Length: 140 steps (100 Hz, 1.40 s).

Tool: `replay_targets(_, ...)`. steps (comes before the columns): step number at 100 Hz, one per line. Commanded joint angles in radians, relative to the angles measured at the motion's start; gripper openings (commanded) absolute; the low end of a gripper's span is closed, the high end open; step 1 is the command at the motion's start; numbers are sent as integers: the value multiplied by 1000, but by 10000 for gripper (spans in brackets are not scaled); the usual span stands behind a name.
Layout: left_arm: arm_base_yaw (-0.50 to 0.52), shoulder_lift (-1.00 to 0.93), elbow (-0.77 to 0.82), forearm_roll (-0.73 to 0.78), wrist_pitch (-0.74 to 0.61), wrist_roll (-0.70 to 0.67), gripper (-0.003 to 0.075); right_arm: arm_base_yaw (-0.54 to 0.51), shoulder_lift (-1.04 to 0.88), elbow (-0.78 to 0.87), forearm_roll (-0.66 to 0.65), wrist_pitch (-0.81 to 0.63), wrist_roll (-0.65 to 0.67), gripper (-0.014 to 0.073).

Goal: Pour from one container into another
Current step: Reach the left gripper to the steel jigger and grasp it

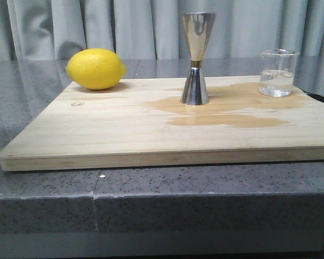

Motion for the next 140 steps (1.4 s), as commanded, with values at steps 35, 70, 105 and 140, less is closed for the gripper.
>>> replay_targets(35,-142,274,-35,-506,124,647,566,115,1,155,33,-456,-13,602)
replay_targets(70,-286,492,-96,-759,111,973,566,117,1,223,33,-585,-13,602)
replay_targets(105,-358,712,-333,-759,113,963,566,117,1,223,33,-610,-13,601)
replay_targets(140,-416,846,-509,-759,101,912,566,117,1,223,31,-610,-13,601)
